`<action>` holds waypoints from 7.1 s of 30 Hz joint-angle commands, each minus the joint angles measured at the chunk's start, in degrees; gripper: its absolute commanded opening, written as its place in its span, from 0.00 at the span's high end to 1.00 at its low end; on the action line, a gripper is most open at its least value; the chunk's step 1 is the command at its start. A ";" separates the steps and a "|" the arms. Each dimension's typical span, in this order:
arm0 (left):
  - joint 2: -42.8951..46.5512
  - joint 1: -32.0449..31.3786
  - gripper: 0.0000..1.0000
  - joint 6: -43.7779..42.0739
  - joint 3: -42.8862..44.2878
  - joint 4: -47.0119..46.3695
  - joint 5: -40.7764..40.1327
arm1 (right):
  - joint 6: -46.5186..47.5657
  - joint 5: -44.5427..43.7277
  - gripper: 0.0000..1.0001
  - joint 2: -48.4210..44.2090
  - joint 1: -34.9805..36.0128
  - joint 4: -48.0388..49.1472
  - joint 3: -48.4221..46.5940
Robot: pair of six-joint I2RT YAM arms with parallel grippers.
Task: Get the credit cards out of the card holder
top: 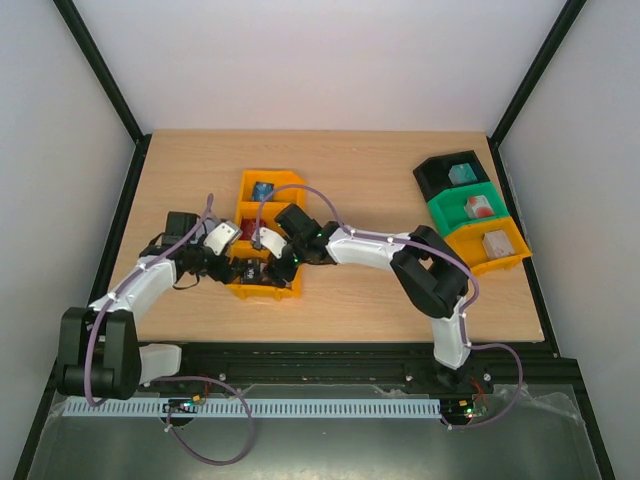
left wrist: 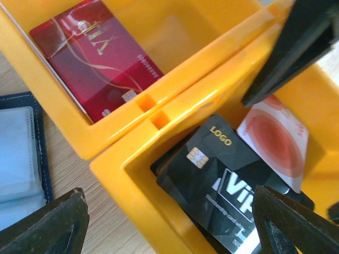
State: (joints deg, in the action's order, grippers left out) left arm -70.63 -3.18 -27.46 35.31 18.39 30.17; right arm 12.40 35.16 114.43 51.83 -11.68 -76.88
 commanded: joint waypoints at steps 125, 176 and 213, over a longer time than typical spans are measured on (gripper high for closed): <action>-6.74 -13.62 0.12 17.89 5.97 -7.32 -9.52 | 52.15 -16.41 0.31 -6.07 5.34 -50.69 -8.76; -5.39 -15.68 0.14 15.22 6.93 -5.06 -6.79 | 44.29 -20.08 0.78 -15.35 6.77 -51.91 1.87; -4.20 -15.64 0.14 16.43 7.01 -4.24 -5.99 | 6.11 -25.32 0.57 -26.79 6.60 -14.57 10.65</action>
State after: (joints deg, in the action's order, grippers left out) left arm -76.53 -18.70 -11.40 42.04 12.71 23.35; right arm 39.44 12.88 91.74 58.57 -38.17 -68.45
